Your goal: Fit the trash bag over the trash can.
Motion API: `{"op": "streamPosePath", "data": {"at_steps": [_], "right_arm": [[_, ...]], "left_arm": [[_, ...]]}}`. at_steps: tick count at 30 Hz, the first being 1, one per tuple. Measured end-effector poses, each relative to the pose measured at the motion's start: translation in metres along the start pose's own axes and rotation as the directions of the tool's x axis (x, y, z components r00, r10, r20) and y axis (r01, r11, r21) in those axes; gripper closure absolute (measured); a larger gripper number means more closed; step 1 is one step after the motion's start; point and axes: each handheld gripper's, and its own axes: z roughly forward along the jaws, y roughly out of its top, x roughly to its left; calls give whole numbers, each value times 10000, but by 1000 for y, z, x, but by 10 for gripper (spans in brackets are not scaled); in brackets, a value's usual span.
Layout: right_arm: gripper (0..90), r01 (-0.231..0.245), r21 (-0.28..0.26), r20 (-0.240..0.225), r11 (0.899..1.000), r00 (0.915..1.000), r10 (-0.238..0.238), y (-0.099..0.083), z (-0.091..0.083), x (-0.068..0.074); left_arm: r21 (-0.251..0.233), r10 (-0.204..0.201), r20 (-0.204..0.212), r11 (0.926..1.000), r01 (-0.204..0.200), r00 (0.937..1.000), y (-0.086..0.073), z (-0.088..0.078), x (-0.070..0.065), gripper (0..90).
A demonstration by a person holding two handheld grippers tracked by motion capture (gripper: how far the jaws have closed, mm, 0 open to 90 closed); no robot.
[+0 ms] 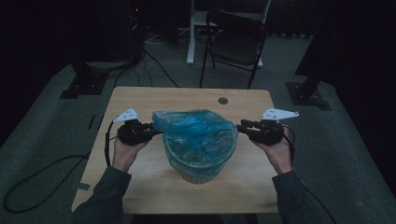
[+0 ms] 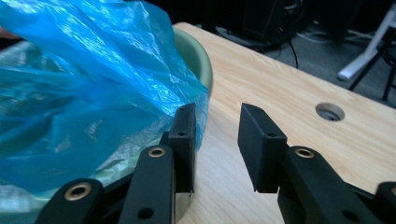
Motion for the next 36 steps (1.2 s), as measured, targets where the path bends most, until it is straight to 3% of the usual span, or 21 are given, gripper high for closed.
{"op": "streamPosePath", "data": {"at_steps": [7,12,16,19,22,27,36], "right_arm": [[660,445,-240,-441,9987,9980,-455,8,-1,10],[611,1018,-181,-1103,9946,9885,-1032,13,10,21],[609,1117,-164,-1244,9936,9858,-1128,15,15,24],[666,1160,-127,-1209,9932,9858,-1167,16,20,24],[761,1087,-104,-1133,9940,9875,-1091,17,23,22],[874,521,-25,-745,9986,9959,-521,19,29,11],[900,-246,273,-187,9993,9995,251,20,37,-4]], "left_arm": [[-23,33,-17,10000,-33,10000,2,1,-1,666],[-41,70,22,10000,-70,10000,3,2,-2,666],[-42,87,31,10000,-87,10000,3,2,-2,666],[-52,70,20,10000,-70,10000,3,3,-2,667],[-31,64,31,10000,-64,10000,3,4,-1,669],[-33,68,54,10000,-67,10000,4,5,-2,672],[-51,15,57,10000,-15,10000,4,6,-1,672]]}}
